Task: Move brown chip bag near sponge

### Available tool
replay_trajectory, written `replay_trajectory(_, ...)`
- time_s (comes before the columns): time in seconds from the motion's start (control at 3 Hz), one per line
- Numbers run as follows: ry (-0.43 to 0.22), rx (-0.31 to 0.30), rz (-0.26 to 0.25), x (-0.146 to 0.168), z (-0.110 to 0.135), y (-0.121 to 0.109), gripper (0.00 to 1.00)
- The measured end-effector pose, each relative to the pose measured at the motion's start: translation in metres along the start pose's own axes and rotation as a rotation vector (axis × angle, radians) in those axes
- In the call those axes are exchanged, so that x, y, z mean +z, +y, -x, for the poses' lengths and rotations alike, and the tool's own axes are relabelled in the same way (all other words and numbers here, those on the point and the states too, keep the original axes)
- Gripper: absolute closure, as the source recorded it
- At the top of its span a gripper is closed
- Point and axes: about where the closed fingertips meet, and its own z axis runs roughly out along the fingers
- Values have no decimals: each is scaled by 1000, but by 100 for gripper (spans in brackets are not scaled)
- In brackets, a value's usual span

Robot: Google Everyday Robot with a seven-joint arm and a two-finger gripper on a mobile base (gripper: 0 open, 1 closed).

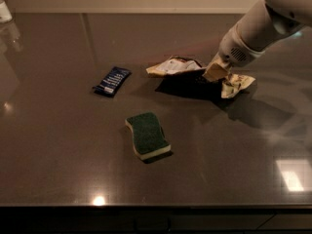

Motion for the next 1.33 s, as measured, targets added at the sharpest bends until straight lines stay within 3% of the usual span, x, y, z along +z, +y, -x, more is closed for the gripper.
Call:
replay_trajectory(1.0, -73, -81, 107, -33, 43, 77, 100)
replay_trajectory(1.33, -78, -86, 143, -37, 43, 101, 82)
